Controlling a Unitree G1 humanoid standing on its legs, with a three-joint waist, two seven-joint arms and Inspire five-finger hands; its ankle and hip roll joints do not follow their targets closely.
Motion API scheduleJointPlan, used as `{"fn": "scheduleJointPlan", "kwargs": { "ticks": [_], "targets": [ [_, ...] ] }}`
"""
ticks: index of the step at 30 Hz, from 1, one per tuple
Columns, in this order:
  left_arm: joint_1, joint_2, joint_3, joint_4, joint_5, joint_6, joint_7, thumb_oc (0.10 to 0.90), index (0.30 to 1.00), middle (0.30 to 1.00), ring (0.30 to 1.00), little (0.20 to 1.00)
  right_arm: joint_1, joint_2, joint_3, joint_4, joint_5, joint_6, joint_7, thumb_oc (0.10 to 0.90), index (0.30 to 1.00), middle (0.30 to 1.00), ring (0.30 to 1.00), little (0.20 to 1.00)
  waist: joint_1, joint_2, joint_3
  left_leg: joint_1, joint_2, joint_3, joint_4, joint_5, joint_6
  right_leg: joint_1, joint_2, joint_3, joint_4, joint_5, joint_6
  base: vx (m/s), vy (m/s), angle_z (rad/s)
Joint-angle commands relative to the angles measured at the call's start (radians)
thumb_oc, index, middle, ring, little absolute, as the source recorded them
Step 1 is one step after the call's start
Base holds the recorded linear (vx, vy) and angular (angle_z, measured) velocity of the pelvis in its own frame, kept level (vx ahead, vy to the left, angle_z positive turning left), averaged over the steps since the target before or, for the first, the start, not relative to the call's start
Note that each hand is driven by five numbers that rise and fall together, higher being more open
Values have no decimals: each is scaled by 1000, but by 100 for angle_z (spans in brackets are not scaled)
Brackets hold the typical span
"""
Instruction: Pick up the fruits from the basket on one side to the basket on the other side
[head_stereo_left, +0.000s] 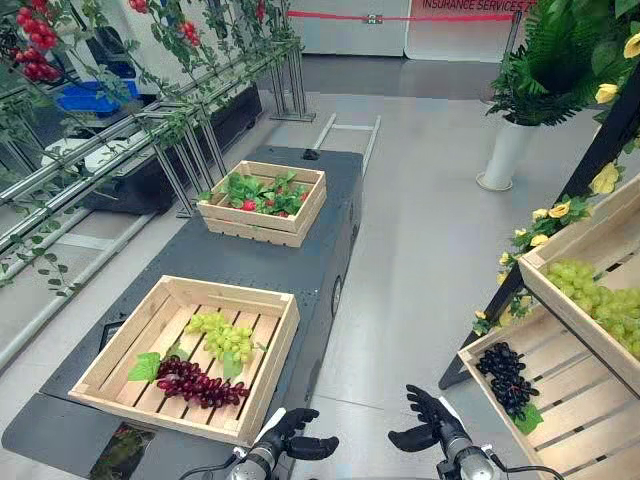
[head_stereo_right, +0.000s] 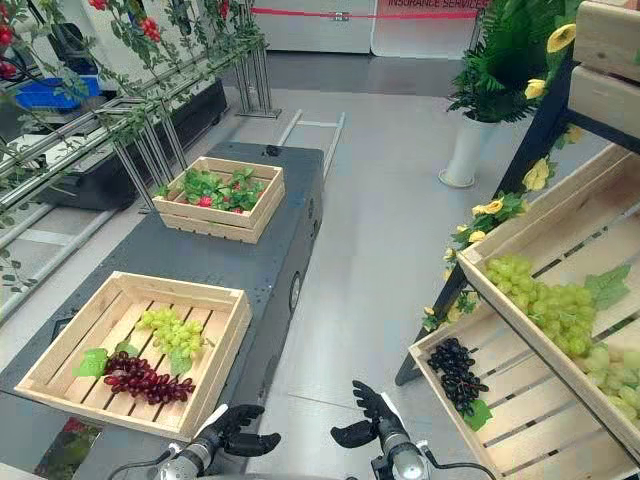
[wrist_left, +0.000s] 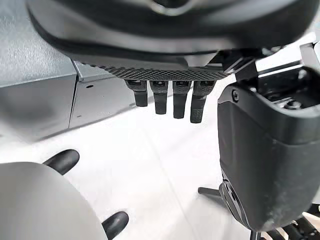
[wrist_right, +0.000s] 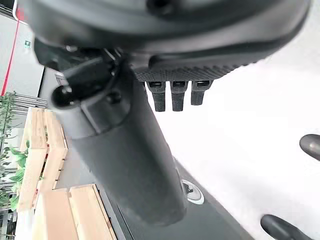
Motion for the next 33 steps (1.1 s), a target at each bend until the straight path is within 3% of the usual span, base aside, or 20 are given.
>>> {"fn": "scheduleJointPlan", "kwargs": {
  "ticks": [1,6,12,14,17,22,23,28,33],
  "targets": [
    [-101,-40,-16,6,-15,-42,-5,800,900,900,900,900,-105,6,24,8,47,-29,71,800,900,900,900,900,7,-27,43,47,-55,2,10,-125,31,53,-31,19,7,-38,11,74,129,26],
    [-112,-31,-13,-1,-33,-63,19,800,900,900,900,900,-116,6,39,23,55,-29,82,800,900,900,900,900,13,-28,45,50,-54,-5,10,-123,28,57,-28,20,7,-39,6,0,0,0],
    [-119,-32,-30,4,-8,-23,-35,800,900,900,900,900,-124,10,33,33,91,-12,80,800,900,900,900,900,16,-28,49,50,-51,-2,10,-118,26,61,-26,14,7,-38,4,-32,-31,1],
    [-122,-28,-27,6,-7,-77,52,800,900,900,900,900,-124,17,32,39,82,-14,78,800,900,900,900,900,15,-25,50,51,-53,-5,10,-116,26,64,-27,13,7,-40,4,-21,-24,0],
    [-128,-14,-13,-17,27,-89,85,800,900,900,900,900,-125,21,36,35,82,-10,73,800,900,900,900,900,20,-24,53,51,-55,-12,10,-113,24,69,-28,7,7,-42,2,-8,-14,3],
    [-138,23,-14,-102,140,-170,246,800,900,900,900,900,-129,13,44,27,88,-7,69,800,900,900,900,900,35,-18,61,38,-57,-25,10,-99,19,66,-31,-12,7,-39,0,-31,-15,12],
    [-142,31,2,-126,147,-199,329,800,900,900,900,900,-128,9,44,24,97,-5,60,800,900,900,900,900,37,-16,65,36,-59,-30,10,-96,19,65,-31,-17,7,-39,-2,-27,-1,11],
    [-151,72,69,-244,223,-269,518,800,900,900,900,900,-122,-7,36,8,115,8,59,800,900,900,900,900,47,-16,77,26,-63,-46,10,-90,17,63,-29,-22,7,-41,-12,-25,2,10],
    [-166,140,171,-407,292,-288,626,800,900,900,900,900,-111,-37,12,-24,146,19,59,800,900,900,900,900,57,-8,93,16,-66,-58,10,-83,14,58,-32,-27,7,-39,-21,-25,28,13]
  ]
}}
